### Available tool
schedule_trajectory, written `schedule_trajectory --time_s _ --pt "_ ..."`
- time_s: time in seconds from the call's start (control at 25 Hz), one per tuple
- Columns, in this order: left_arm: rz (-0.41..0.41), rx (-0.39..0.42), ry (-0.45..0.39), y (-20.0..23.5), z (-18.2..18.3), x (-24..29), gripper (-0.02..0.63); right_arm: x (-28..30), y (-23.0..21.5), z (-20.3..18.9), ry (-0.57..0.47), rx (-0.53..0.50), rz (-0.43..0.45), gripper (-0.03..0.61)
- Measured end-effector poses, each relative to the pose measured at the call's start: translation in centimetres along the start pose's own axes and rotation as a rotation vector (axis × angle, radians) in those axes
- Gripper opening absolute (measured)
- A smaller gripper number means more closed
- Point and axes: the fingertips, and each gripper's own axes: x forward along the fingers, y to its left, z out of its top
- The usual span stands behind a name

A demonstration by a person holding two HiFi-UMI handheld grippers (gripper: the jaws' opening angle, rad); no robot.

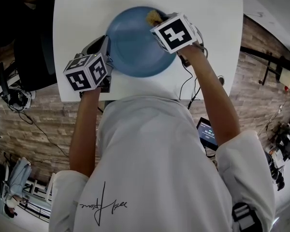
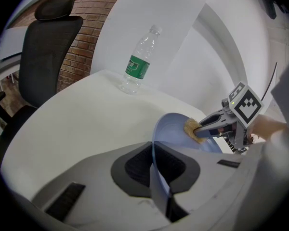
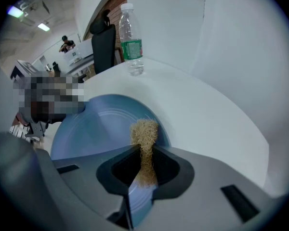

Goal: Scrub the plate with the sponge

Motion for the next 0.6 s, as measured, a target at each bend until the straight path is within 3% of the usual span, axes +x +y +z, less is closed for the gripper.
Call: schedule_trajectory --time_s 0.6 --pt "0.006 -0.002 -0.001 0.0 -0.1 0.0 0.019 0.7 0.9 1.8 -0.048 0.003 -0.002 0.048"
